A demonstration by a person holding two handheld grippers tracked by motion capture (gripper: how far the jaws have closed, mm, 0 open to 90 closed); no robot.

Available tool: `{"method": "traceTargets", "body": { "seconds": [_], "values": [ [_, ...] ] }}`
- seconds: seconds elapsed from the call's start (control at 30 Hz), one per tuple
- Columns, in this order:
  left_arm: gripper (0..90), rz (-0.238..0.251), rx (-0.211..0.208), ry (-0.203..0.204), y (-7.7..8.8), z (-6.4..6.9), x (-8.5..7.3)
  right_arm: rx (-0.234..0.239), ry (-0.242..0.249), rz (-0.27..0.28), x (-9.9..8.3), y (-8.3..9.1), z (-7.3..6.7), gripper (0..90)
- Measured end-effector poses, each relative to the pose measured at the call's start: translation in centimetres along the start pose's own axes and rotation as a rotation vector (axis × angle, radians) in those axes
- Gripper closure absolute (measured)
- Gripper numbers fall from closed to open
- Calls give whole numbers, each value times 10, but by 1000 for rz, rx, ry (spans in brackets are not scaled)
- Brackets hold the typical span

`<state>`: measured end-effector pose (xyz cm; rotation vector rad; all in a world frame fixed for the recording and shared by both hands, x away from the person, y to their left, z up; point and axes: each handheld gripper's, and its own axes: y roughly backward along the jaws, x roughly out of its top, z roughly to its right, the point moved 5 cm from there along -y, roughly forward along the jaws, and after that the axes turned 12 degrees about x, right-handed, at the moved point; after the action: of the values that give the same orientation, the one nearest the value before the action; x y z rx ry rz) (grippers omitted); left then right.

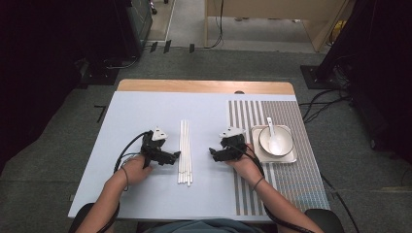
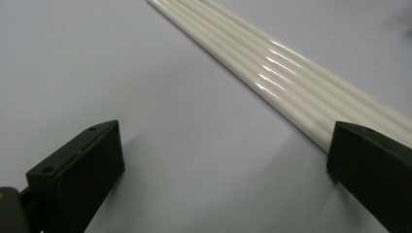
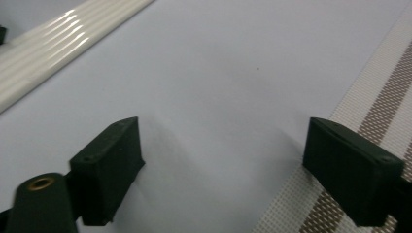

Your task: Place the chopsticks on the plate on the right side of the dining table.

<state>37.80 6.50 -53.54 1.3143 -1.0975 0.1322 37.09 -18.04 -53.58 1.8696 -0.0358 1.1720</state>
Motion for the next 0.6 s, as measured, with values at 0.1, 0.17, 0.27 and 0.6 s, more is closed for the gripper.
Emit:
{"method": "traceTargets", "body": {
  "seconds": [0.1, 0.17, 0.27, 0.6],
  "values": [
    [0, 0, 0, 0, 0, 0, 0, -3, -13, -1, 0, 0, 1, 104],
    [0, 0, 0, 0, 0, 0, 0, -7, -16, -4, 0, 0, 1, 102],
    [0, 1, 0, 1, 0, 0, 0, -7, -13, -3, 0, 0, 1, 103],
    [0, -2, 1, 0, 0, 0, 0, -5, 12, 7, -1, 1, -2, 155]
  ]
}}
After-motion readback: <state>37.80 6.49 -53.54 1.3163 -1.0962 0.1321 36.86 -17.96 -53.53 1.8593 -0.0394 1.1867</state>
